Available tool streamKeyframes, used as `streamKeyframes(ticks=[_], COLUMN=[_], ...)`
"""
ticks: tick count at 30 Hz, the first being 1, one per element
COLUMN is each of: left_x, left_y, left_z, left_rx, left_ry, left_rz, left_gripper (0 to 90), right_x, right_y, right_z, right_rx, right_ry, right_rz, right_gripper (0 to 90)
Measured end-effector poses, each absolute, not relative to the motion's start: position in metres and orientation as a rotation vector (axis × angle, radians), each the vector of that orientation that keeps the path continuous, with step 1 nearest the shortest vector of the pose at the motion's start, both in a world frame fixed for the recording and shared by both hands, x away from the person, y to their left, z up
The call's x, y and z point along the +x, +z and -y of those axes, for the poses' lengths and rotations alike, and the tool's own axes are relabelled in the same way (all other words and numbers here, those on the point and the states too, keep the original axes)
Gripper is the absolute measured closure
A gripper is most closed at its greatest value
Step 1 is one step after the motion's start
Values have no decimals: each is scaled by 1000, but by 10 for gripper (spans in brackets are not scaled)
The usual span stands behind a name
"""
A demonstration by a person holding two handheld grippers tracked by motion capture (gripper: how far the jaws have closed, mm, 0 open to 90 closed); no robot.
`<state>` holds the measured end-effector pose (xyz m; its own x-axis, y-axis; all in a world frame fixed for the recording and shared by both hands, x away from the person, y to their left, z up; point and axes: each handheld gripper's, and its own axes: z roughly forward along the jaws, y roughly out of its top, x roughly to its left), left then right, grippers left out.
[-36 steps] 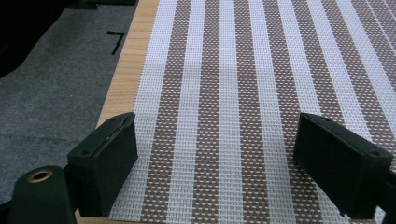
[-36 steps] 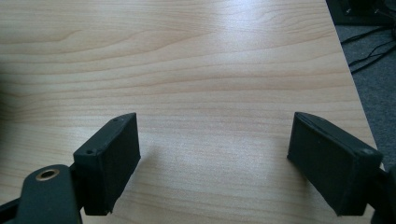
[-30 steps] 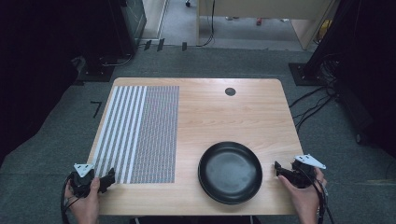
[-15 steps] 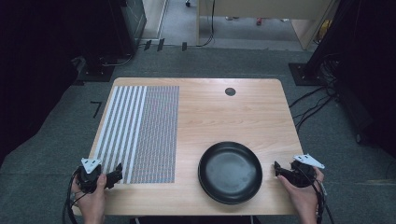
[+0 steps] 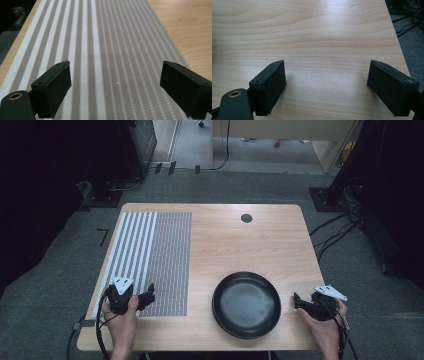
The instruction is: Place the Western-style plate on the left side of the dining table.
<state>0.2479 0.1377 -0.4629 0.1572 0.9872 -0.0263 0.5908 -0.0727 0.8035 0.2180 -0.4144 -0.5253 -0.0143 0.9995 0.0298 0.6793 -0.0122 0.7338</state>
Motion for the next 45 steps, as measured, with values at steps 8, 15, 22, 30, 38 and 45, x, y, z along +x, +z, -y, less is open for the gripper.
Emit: streamKeyframes(ticks=[8, 15, 22, 30, 38, 45], left_x=[250, 248, 244, 239, 236, 233], left_y=[-462, -453, -446, -446, -446, -446], left_z=[-129, -122, -99, -82, -71, -61], left_rx=[1734, 1716, 1730, 1771, 1781, 1794], left_ry=[694, 643, 575, 534, 487, 454], left_rz=[-1481, -1425, -1335, -1278, -1255, -1225], left_gripper=[97, 98, 98, 97, 98, 98], right_x=[218, 218, 219, 218, 212, 205], right_y=[-525, -525, -525, -522, -506, -492], right_z=[414, 414, 412, 414, 404, 398], right_rx=[1748, 1754, 1774, 1798, 1773, 1773], right_ry=[791, 788, 780, 788, 805, 886], right_rz=[-1742, -1734, -1700, -1684, -1659, -1605], right_gripper=[139, 138, 158, 159, 181, 201])
